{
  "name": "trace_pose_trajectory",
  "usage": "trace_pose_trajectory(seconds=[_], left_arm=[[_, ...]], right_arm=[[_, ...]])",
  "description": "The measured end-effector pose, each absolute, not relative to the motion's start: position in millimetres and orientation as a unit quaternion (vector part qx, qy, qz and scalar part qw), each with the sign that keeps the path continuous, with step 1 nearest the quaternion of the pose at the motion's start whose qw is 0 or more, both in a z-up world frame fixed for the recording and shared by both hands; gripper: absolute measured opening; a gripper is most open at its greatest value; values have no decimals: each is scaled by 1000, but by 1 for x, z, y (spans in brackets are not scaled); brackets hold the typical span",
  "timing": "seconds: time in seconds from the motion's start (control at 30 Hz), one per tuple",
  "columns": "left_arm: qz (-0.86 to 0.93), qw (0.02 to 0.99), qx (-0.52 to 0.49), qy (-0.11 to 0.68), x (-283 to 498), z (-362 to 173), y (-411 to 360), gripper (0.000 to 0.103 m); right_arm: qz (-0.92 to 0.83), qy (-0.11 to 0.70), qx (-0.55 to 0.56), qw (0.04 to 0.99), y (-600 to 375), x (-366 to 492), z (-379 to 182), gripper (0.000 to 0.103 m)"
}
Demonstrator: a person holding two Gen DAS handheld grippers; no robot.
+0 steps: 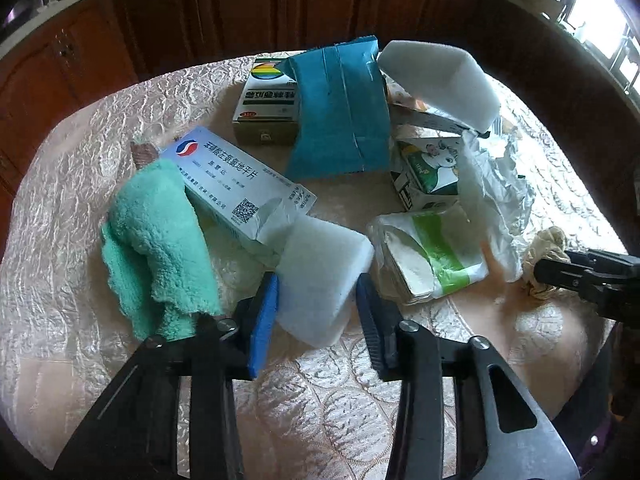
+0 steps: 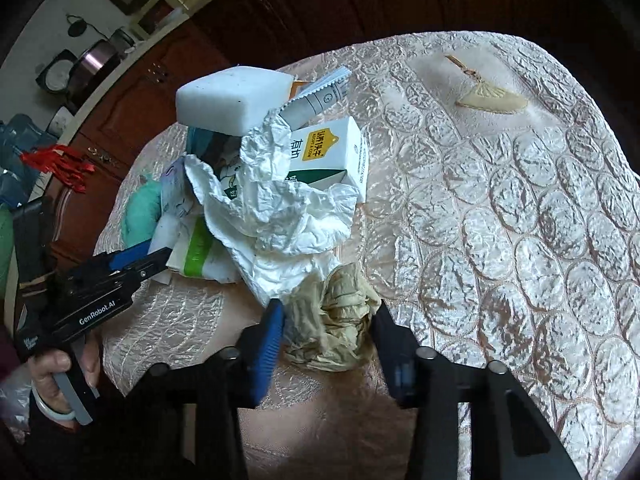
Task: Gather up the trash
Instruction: 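Grasp the white sponge with the left tool while the right tool grasps the beige glove, then carry both items to the white bucket and open both tools to drop them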
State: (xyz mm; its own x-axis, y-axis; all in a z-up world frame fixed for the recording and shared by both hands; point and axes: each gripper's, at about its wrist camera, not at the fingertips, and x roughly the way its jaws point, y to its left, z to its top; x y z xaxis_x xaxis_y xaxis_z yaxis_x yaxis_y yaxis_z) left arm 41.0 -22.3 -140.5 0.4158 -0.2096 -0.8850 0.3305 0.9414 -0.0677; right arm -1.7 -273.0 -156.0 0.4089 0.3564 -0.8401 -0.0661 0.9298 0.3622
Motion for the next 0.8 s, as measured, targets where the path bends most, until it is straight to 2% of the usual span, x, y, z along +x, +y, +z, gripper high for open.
trace_pose_trajectory(seconds=[0.03,0.13,0.43,0.8], left_arm=[[-162,840,56,515,40,-139,-22,33],[-173,845,45,504,30,-125,-21,31],[-229,860,44,453,-1,-59,-44,31],[-342,824,65,448,-5,-37,-163,31]], right_arm=[[130,526,137,829,-273,-3,-154,33],[135,512,139,837,-277,-11,-143,29],[131,466,135,864,-309,-30,-85,28],[29,416,151,896,-399,-64,-53,28]])
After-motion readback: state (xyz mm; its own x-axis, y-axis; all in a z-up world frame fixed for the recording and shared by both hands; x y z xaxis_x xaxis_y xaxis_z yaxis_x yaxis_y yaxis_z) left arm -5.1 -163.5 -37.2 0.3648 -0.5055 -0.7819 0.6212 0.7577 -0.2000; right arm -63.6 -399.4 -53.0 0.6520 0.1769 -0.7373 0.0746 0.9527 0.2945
